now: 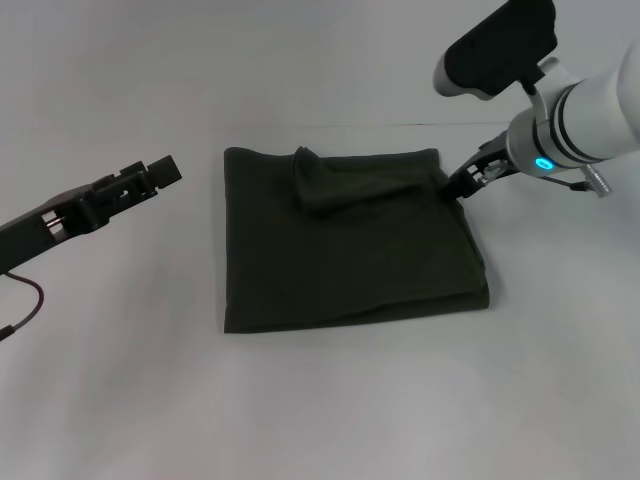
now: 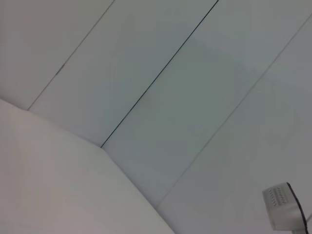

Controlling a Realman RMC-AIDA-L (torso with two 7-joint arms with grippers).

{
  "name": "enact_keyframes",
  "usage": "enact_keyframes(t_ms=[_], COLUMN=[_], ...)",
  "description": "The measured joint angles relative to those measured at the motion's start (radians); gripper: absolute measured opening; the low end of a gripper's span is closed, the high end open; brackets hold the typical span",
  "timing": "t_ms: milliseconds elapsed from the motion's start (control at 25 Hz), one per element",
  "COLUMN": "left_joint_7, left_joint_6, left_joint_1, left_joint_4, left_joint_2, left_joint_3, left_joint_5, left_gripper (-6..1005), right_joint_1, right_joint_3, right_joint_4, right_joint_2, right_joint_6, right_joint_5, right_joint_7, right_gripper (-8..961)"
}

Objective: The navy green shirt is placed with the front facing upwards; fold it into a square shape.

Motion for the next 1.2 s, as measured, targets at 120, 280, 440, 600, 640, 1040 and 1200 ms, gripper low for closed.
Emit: enact_keyframes(t_ms=[120, 280, 440, 600, 640, 1040, 1200], left_joint_7=[0.000, 0.000, 0.002, 0.002, 0.002, -0.001, -0.005], left_joint_6=[0.000, -0.003, -0.011, -0.015, -0.015, -0.018, -0.025], left_joint_1=[-0.005, -0.008, -0.007, -0.003, -0.003, -0.007, -0.007], left_joint_4=[0.000, 0.000, -0.001, 0.000, -0.001, -0.002, -0.002], left_joint_2=[0.001, 0.002, 0.002, 0.003, 0.003, 0.005, 0.005], left_joint_3=[0.000, 0.000, -0.002, -0.003, -0.003, -0.027, -0.031], left_joint_5=[0.000, 0.000, 0.000, -0.008, -0.009, -0.014, -0.015], left_gripper=[945, 945, 945, 945, 945, 946, 946], right_joint_1=[-0.005, -0.021, -0.048, -0.070, -0.071, -0.017, -0.013], right_joint_3=[0.002, 0.012, 0.017, 0.014, 0.016, -0.032, -0.095], right_joint_4=[0.005, -0.004, -0.062, -0.130, -0.137, -0.076, -0.070], right_joint_2=[0.000, -0.001, 0.000, 0.000, -0.001, 0.004, 0.004], right_joint_6=[0.001, 0.002, -0.008, -0.046, -0.056, -0.036, -0.001], right_joint_5=[-0.028, -0.026, 0.036, 0.127, 0.157, 0.281, 0.296], right_joint_7=[0.028, 0.037, -0.006, -0.086, -0.114, -0.329, -0.376], right_gripper=[848, 848, 847, 847, 847, 847, 848])
